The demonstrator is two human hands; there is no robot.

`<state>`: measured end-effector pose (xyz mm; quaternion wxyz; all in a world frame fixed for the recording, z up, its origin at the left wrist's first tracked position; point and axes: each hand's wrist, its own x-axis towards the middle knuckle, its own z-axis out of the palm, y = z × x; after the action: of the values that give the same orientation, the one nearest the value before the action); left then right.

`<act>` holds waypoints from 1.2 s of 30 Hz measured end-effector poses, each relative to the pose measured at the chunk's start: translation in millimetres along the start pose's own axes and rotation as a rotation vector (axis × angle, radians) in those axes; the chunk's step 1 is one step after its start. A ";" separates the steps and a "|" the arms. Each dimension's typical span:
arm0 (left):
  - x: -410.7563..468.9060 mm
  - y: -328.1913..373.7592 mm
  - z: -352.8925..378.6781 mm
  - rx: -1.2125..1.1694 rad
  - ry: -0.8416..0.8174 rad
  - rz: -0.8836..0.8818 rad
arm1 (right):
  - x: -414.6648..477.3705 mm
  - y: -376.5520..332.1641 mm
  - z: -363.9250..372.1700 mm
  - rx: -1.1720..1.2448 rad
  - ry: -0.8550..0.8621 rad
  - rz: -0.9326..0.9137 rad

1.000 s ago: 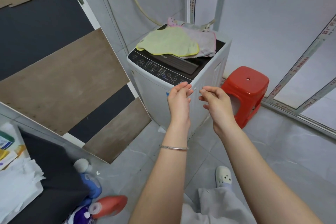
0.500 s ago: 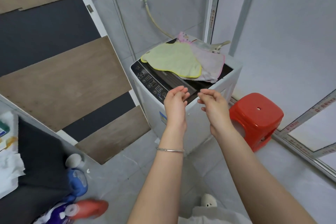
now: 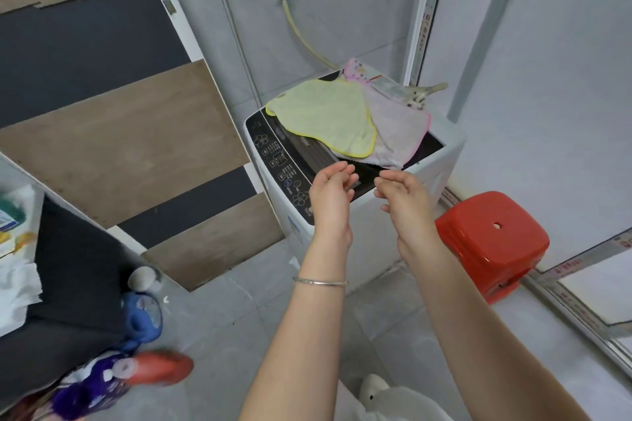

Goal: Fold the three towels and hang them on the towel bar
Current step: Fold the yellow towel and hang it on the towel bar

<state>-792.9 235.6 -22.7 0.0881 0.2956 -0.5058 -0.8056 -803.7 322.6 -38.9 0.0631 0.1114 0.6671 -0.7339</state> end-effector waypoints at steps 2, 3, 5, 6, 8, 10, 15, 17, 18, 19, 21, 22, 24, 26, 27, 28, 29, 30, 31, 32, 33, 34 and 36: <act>5.9 -1.5 3.4 -0.003 0.006 -0.005 | 7.2 1.1 -0.6 -0.009 -0.003 0.009; 9.3 -1.6 4.7 -0.005 0.009 -0.009 | 10.7 1.0 -0.2 -0.012 -0.005 0.013; 16.5 -0.4 5.9 -0.010 0.016 -0.013 | 18.0 0.3 1.9 -0.015 -0.012 0.018; 20.6 0.4 6.1 -0.011 0.019 -0.014 | 21.9 -0.3 3.7 -0.017 -0.018 0.020; 29.9 2.3 6.1 -0.010 0.024 -0.012 | 30.2 -1.6 8.3 -0.021 -0.026 0.021; 41.1 5.8 6.5 -0.013 0.025 -0.016 | 39.7 -3.0 13.9 -0.022 -0.019 0.017; 78.5 20.7 7.5 -0.022 0.013 -0.023 | 69.6 -6.9 33.0 -0.032 0.003 0.022; 96.2 27.5 8.4 -0.022 0.000 -0.023 | 84.5 -8.8 42.9 -0.038 0.030 0.035; 105.5 31.1 8.9 -0.022 -0.006 -0.024 | 91.8 -9.8 48.5 -0.046 0.044 0.034; 115.0 35.2 9.3 -0.021 -0.011 -0.026 | 99.0 -10.9 54.6 -0.053 0.056 0.027; 134.5 43.2 9.4 -0.029 -0.019 -0.026 | 112.4 -12.8 67.4 -0.065 0.068 0.002; 144.4 46.8 8.8 -0.033 -0.022 -0.027 | 118.8 -13.5 73.7 -0.072 0.070 -0.005; 163.6 52.6 7.1 -0.030 -0.030 -0.032 | 132.1 -14.9 84.9 -0.082 0.076 0.005; 181.5 56.1 5.1 -0.011 -0.044 -0.045 | 145.8 -15.9 94.8 -0.088 0.087 0.022; 189.9 57.6 4.1 0.001 -0.051 -0.053 | 151.9 -16.2 99.7 -0.088 0.093 0.022; 197.8 59.2 3.1 0.010 -0.058 -0.062 | 157.6 -16.1 104.8 -0.089 0.100 0.019; 205.5 61.3 2.3 0.015 -0.063 -0.071 | 162.8 -15.8 109.8 -0.091 0.108 0.014; 213.4 63.3 1.3 0.019 -0.070 -0.078 | 167.3 -14.8 114.3 -0.096 0.118 0.013; 220.9 65.1 0.0 0.025 -0.076 -0.084 | 171.5 -13.3 118.0 -0.104 0.128 0.016; 227.8 66.6 -1.6 0.034 -0.084 -0.091 | 174.9 -11.2 120.8 -0.113 0.137 0.022; 234.1 67.6 -3.4 0.041 -0.092 -0.097 | 177.9 -8.8 123.0 -0.123 0.144 0.027; 239.8 68.4 -5.4 0.047 -0.101 -0.102 | 181.1 -6.3 124.5 -0.134 0.153 0.030; 250.0 68.6 -9.7 0.066 -0.111 -0.116 | 185.5 -1.3 126.4 -0.169 0.181 0.029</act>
<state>-1000.6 85.5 -63.0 0.0033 0.2820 -0.5183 -0.8074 -993.4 207.6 -72.8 0.0223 0.1810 0.7280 -0.6609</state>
